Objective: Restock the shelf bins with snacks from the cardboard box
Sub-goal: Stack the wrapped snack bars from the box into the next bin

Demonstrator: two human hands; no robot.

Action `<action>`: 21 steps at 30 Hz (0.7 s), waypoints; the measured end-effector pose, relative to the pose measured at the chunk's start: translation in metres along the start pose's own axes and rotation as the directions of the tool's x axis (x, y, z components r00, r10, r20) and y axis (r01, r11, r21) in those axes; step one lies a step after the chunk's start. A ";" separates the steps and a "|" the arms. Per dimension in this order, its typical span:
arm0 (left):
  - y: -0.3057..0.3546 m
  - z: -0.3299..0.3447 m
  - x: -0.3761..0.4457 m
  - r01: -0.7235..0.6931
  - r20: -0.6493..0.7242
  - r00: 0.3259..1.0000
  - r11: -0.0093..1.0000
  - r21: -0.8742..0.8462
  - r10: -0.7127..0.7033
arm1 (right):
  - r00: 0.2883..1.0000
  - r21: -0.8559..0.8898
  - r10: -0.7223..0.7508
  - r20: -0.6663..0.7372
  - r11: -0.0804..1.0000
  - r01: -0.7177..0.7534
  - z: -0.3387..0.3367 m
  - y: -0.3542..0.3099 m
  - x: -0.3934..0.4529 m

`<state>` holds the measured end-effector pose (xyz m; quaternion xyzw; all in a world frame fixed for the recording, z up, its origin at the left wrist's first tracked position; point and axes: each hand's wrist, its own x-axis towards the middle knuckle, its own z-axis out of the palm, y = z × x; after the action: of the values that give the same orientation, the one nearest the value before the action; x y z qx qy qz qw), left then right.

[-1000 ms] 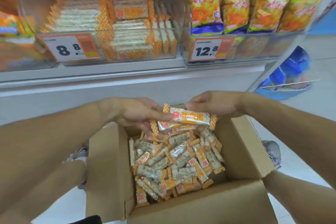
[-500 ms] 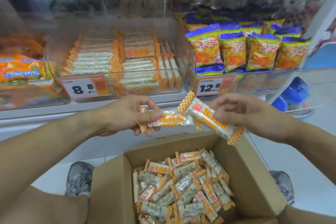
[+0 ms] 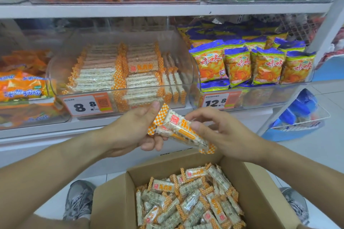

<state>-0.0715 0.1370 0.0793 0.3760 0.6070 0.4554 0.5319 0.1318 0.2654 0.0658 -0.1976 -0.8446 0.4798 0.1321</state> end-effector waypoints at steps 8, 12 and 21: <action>0.004 -0.016 -0.011 -0.051 0.108 0.993 0.997 0.062 0.044 | 0.997 0.139 -0.010 0.073 0.990 0.000 0.018 -0.005 0.008; 0.004 -0.026 -0.014 -0.232 -0.023 0.969 0.937 0.260 0.246 | 0.996 0.052 -0.050 0.071 0.998 0.046 0.015 -0.020 0.020; 0.020 -0.091 -0.014 -0.258 -0.404 0.588 0.636 0.728 0.701 | 0.882 -0.642 -0.435 -0.178 0.731 0.231 0.003 -0.090 0.117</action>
<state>-0.1602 0.1163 0.1047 0.4957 0.7279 0.4733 -0.0195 0.0086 0.2757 0.1459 -0.1466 -0.9414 0.1153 0.2809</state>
